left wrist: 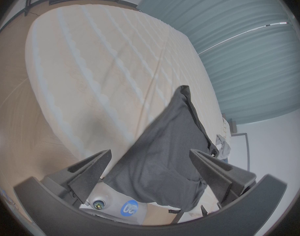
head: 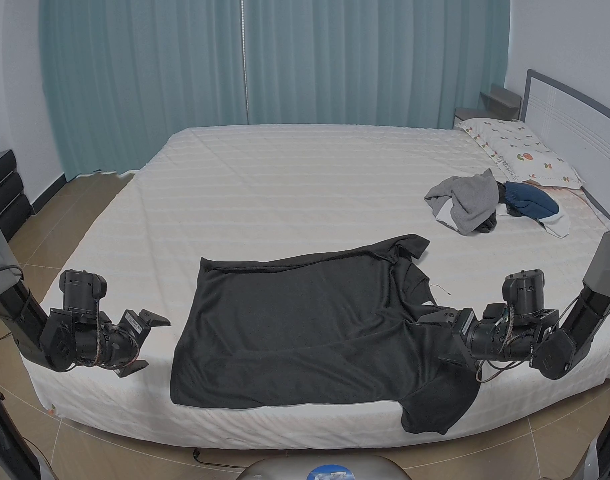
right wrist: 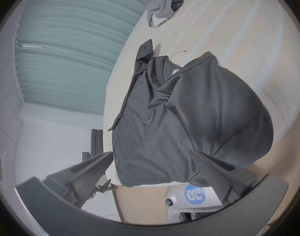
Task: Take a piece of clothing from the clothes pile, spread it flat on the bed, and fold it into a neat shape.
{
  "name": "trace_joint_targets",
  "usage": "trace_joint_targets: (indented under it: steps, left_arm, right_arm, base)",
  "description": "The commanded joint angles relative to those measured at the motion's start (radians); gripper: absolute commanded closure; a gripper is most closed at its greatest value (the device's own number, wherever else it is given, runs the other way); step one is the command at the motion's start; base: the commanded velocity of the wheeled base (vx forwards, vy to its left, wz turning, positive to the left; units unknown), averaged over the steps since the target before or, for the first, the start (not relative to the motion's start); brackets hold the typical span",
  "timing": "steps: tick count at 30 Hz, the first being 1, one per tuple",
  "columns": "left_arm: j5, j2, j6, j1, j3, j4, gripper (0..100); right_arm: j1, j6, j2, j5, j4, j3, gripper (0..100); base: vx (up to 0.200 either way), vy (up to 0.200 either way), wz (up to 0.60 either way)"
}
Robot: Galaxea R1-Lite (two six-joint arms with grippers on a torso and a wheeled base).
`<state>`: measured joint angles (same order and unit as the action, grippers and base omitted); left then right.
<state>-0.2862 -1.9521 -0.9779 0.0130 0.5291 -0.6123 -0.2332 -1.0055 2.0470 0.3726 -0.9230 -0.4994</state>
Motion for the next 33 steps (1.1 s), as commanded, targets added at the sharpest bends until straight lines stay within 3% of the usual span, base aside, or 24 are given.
trace_joint_targets:
  steps: [1, 14, 28, 33]
  left_arm:
    - [-0.019, 0.001, -0.004, 0.012, 0.005, 0.002, 0]
    - [-0.021, -0.011, -0.005, 0.012, 0.015, -0.007, 0]
    - [-0.005, -0.010, -0.002, 0.012, 0.060, -0.007, 0]
    - [-0.004, -0.060, -0.001, 0.007, 0.183, -0.004, 0]
  right_arm:
    - [-0.002, 0.001, 0.018, 0.000, -0.002, -0.002, 0]
    - [-0.005, -0.028, 0.027, 0.002, -0.002, -0.013, 0]
    - [0.000, -0.056, 0.027, -0.004, -0.005, -0.027, 0]
    - [0.014, -0.122, 0.051, -0.006, -0.083, -0.025, 0]
  base:
    - [0.200, 0.000, 0.00]
    - [0.200, 0.000, 0.00]
    - [0.000, 0.000, 0.00]
    - [0.000, 0.000, 0.00]
